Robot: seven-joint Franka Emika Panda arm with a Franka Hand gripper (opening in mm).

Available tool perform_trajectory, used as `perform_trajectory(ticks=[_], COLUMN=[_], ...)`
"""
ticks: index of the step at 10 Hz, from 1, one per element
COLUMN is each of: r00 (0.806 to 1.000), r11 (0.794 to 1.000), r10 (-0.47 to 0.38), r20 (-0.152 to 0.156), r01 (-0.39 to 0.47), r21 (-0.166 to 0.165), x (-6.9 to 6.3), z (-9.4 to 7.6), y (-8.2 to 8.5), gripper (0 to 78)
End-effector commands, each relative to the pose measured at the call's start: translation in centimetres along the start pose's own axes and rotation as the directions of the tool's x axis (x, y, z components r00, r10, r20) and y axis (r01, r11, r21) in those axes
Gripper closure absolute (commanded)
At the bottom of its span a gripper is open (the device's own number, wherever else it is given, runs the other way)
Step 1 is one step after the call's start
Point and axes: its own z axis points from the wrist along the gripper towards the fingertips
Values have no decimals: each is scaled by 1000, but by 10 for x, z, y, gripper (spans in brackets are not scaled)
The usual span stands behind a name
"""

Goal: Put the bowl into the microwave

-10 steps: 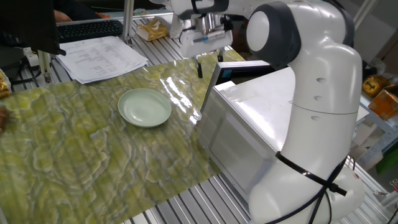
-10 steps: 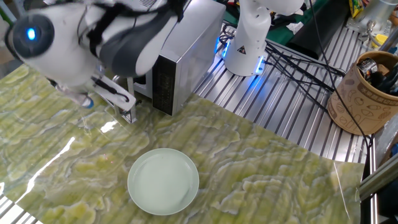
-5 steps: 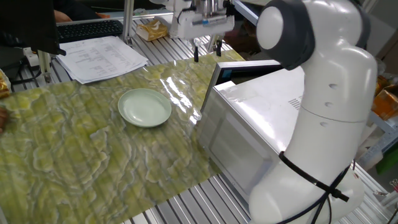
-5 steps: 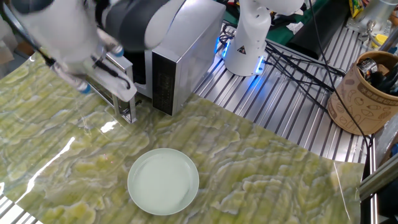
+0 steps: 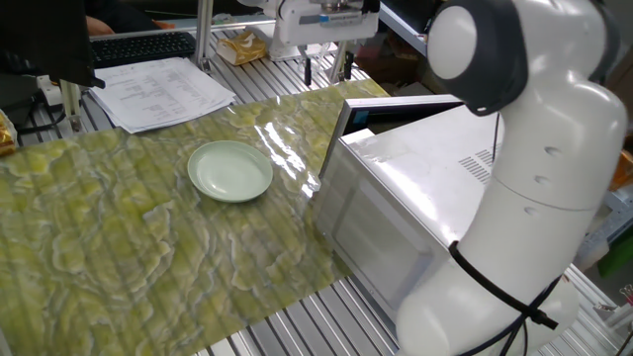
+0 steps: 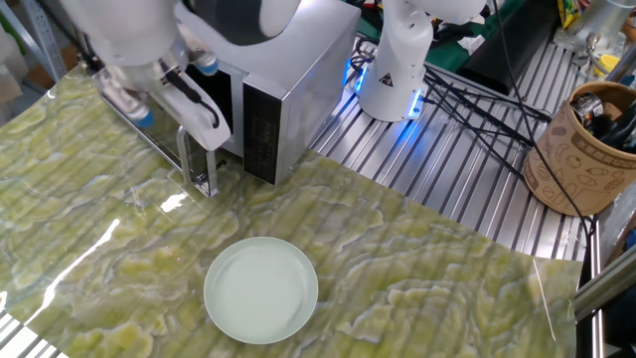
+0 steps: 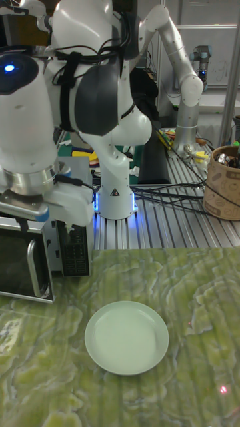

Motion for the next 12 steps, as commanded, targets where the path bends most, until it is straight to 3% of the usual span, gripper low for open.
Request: perform_trajectory(ticks=[1, 3, 8, 10, 11, 12], r00=[987, 979, 966, 964, 962, 961], r11=[987, 979, 967, 966, 962, 962], r10=[158, 203, 249, 250, 250, 250], r20=[-12, -34, -73, -92, -113, -119], r01=[-158, -202, -244, -241, -233, -233], r21=[3, 17, 72, 91, 140, 143], x=[26, 38, 53, 53, 51, 49], z=[10, 18, 31, 31, 32, 34], y=[13, 17, 20, 20, 19, 18], gripper=[2, 2, 2, 2, 2, 2])
